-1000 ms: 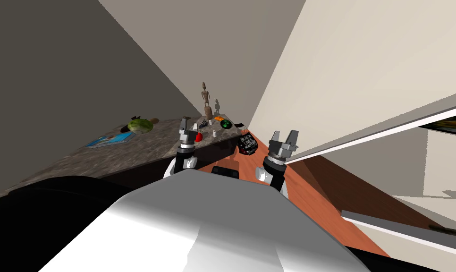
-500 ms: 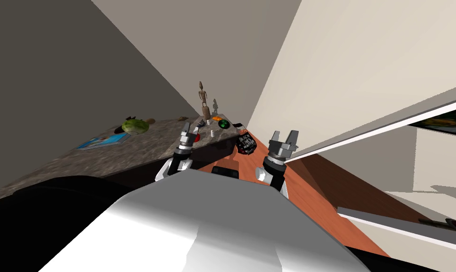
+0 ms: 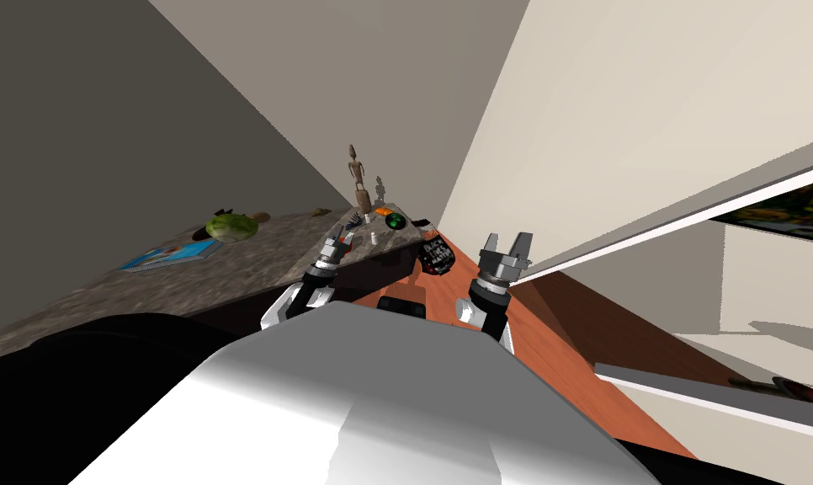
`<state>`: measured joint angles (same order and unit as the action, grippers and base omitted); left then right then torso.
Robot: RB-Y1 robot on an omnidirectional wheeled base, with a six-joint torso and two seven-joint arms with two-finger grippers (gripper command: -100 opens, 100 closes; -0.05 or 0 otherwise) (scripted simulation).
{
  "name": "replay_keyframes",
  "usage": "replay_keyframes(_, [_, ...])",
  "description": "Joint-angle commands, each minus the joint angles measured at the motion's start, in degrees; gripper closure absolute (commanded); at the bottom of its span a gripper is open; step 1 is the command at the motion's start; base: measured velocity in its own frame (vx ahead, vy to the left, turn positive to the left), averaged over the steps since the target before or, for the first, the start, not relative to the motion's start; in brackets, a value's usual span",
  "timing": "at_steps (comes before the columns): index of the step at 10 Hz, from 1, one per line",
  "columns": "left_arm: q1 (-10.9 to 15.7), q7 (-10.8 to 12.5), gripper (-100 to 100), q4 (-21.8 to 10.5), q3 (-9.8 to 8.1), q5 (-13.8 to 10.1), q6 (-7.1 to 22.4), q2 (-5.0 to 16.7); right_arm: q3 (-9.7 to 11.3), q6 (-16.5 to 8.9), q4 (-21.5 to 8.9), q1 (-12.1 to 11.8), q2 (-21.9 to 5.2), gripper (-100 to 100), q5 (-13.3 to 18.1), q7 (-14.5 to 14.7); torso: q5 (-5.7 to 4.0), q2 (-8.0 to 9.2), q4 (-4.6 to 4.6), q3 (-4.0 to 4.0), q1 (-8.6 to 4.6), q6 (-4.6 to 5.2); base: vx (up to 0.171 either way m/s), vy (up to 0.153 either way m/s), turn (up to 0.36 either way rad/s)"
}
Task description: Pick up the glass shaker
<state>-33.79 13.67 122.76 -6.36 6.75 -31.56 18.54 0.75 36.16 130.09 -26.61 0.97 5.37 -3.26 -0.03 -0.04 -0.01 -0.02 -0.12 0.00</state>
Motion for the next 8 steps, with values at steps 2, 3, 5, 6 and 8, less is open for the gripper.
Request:
replay_keyframes(2, [-1.75, 1.37, -100, -0.90, -0.80, 0.22, 0.98, 4.42, 0.00, 0.00, 0.00, 0.00, 0.00, 0, 0.00, 0.00, -0.02, -0.01, 0.00, -0.01, -0.11, 0.00, 0.014, -0.069, -0.044])
replay_keyframes(3, [-2.79, 2.33, -100, -1.63, -1.42, 0.36, 1.68, 6.27, 0.00, 0.00, 0.00, 0.00, 0.00, 0, 0.00, 0.00, -0.03, 0.00, 0.00, 0.00, -0.09, -0.01, 0.019, -0.062, -0.049])
replay_keyframes(5, [-3.86, 3.31, -100, -2.39, -2.04, 0.50, 2.40, 9.48, 0.00, 0.00, 0.00, 0.00, 0.00, 0, 0.00, 0.00, -0.01, -0.01, 0.00, -0.01, -0.03, -0.01, 0.015, -0.042, -0.027])
replay_keyframes(6, [-3.86, 3.31, -100, -2.39, -2.04, 0.50, 2.40, 10.37, 0.00, 0.00, 0.00, 0.00, 0.00, 0, 0.00, 0.00, -0.01, -0.01, 0.00, -0.01, -0.02, 0.00, 0.011, -0.034, -0.025])
replay_keyframes(8, [-4.95, 4.29, -100, -3.18, -2.67, 0.65, 3.14, 13.43, 0.00, 0.00, 0.00, 0.00, 0.00, 0, 0.00, 0.00, 0.00, 0.01, 0.00, 0.00, -0.02, 0.00, 0.010, -0.044, -0.042])
